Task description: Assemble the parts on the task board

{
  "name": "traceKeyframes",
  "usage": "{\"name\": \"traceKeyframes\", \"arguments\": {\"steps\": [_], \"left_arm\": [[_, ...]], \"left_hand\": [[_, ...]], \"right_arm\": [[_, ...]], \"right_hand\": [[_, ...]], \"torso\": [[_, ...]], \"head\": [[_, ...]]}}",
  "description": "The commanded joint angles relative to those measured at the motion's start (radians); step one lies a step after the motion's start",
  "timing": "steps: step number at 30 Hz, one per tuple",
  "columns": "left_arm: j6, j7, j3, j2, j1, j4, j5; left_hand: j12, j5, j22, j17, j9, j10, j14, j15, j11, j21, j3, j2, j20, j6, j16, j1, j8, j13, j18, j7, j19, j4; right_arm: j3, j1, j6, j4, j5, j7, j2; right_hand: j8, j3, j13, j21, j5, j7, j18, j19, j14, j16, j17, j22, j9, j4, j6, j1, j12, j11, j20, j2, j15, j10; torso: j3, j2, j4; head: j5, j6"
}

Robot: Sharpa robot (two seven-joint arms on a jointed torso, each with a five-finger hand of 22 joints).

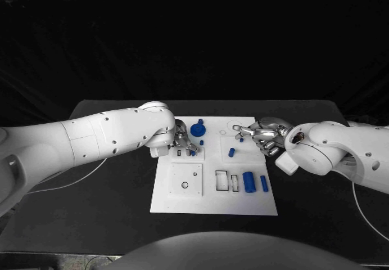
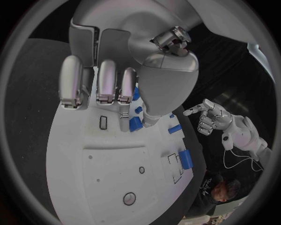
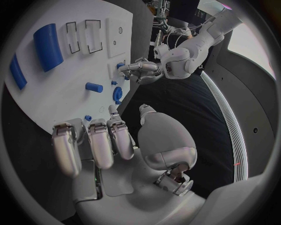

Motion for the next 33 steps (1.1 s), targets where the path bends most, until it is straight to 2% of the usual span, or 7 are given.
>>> {"name": "traceKeyframes", "arguments": {"steps": [1, 9, 13, 17, 19, 28, 33], "left_arm": [[-0.007, 0.004, 0.001, 0.004, -0.001, -0.001, -0.007], [-0.012, 0.014, 0.001, 0.009, -0.001, -0.006, -0.007], [-0.007, 0.013, 0.001, 0.011, -0.001, -0.009, -0.004], [-0.001, 0.013, 0.001, 0.012, -0.001, -0.01, -0.002], [0.0, 0.013, 0.001, 0.013, -0.001, -0.011, -0.001], [-0.007, 0.026, 0.001, 0.014, -0.001, -0.012, 0.001], [-0.02, 0.038, 0.001, 0.011, -0.001, -0.013, 0.0]], "left_hand": [[0.002, 0.007, 0.263, 0.263, 0.001, 0.106, 0.104, -0.007, -0.005, 0.002, 0.005, 0.001, -0.003, -0.006, 0.003, 0.011, -0.004, 0.263, -0.007, -0.002, 0.105, 0.001], [0.002, 0.014, 0.263, 0.263, 0.01, 0.106, 0.104, -0.008, -0.007, 0.002, 0.014, 0.008, -0.003, -0.005, 0.003, 0.031, -0.008, 0.263, -0.007, -0.004, 0.105, 0.0], [0.002, 0.014, 0.263, 0.263, 0.012, 0.106, 0.104, -0.008, -0.007, 0.002, 0.014, 0.008, -0.003, -0.005, 0.003, 0.035, -0.008, 0.263, -0.007, -0.004, 0.105, 0.0], [0.002, 0.015, 0.263, 0.263, 0.015, 0.106, 0.104, -0.009, -0.007, 0.002, 0.017, 0.008, -0.003, -0.005, 0.003, 0.043, -0.01, 0.263, -0.007, -0.005, 0.105, -0.001], [0.002, 0.026, 0.263, 0.263, 0.019, 0.106, 0.104, -0.01, -0.009, 0.002, 0.023, 0.01, -0.003, -0.005, 0.003, 0.059, -0.013, 0.263, -0.007, -0.006, 0.105, -0.001], [0.002, 0.217, 0.263, 0.263, 0.048, 0.106, 0.104, -0.016, -0.015, 0.002, 0.073, -0.011, -0.007, 0.0, 0.003, 0.168, -0.03, 0.263, -0.007, -0.012, 0.105, -0.006], [0.002, 0.288, 0.263, 0.263, 0.062, 0.106, 0.104, -0.016, -0.015, 0.002, 0.093, -0.03, -0.009, 0.005, 0.003, 0.207, -0.035, 0.263, -0.007, -0.013, 0.105, -0.009]], "right_arm": [[0.0, -0.003, 0.016, 0.0, -0.009, -0.004, 0.001], [0.0, -0.006, 0.015, -0.001, -0.009, -0.007, 0.002], [0.0, -0.006, 0.015, -0.001, -0.009, -0.008, 0.002], [0.0, -0.007, 0.014, -0.002, -0.009, -0.009, 0.002], [0.0, -0.007, 0.014, -0.002, -0.009, -0.009, 0.001], [0.0, -0.008, 0.012, -0.003, -0.009, -0.01, 0.0], [0.0, -0.009, 0.012, -0.004, -0.009, -0.011, -0.001]], "right_hand": [[0.004, -0.008, 0.263, 0.004, 0.0, 0.024, -0.014, 0.105, 0.104, 0.004, 0.263, 0.263, 0.001, 0.0, -0.007, -0.001, 0.003, 0.008, 0.01, 0.01, 0.005, 0.105], [0.004, -0.008, 0.263, 0.004, 0.001, 0.025, -0.014, 0.105, 0.104, 0.004, 0.263, 0.263, 0.001, 0.0, -0.007, -0.001, 0.003, 0.008, 0.01, 0.011, 0.005, 0.105], [0.004, -0.008, 0.263, 0.004, 0.001, 0.025, -0.014, 0.105, 0.104, 0.004, 0.263, 0.263, 0.001, 0.0, -0.007, -0.001, 0.003, 0.008, 0.01, 0.011, 0.005, 0.105], [0.004, -0.008, 0.263, 0.004, 0.001, 0.025, -0.014, 0.105, 0.104, 0.004, 0.263, 0.263, 0.001, 0.0, -0.008, 0.0, 0.003, 0.008, 0.011, 0.012, 0.006, 0.105], [0.004, -0.008, 0.263, 0.004, 0.001, 0.025, -0.014, 0.105, 0.104, 0.004, 0.263, 0.263, 0.001, 0.0, -0.008, 0.0, 0.003, 0.008, 0.011, 0.012, 0.006, 0.105], [0.005, -0.008, 0.263, 0.004, 0.002, 0.025, -0.014, 0.105, 0.104, 0.004, 0.263, 0.263, 0.001, 0.0, -0.008, 0.001, 0.003, 0.008, 0.011, 0.012, 0.006, 0.105], [0.005, -0.008, 0.263, 0.004, 0.002, 0.025, -0.014, 0.105, 0.104, 0.004, 0.263, 0.263, 0.001, -0.001, -0.008, 0.001, 0.003, 0.008, 0.011, 0.013, 0.006, 0.105]], "torso": [[-0.0002, 0.0, 0.0005], [0.0007, 0.0, 0.0016], [0.0004, 0.0, -0.0006], [-0.0001, 0.0, 0.0004], [-0.0004, 0.0, 0.0005], [-0.0002, -0.001, 0.0013], [-0.0001, -0.001, 0.0012]], "head": [[0.0, 0.0], [-0.001, 0.0], [0.001, 0.0], [-0.004, 0.0], [-0.004, 0.0], [-0.007, 0.0], [-0.006, 0.0]]}}
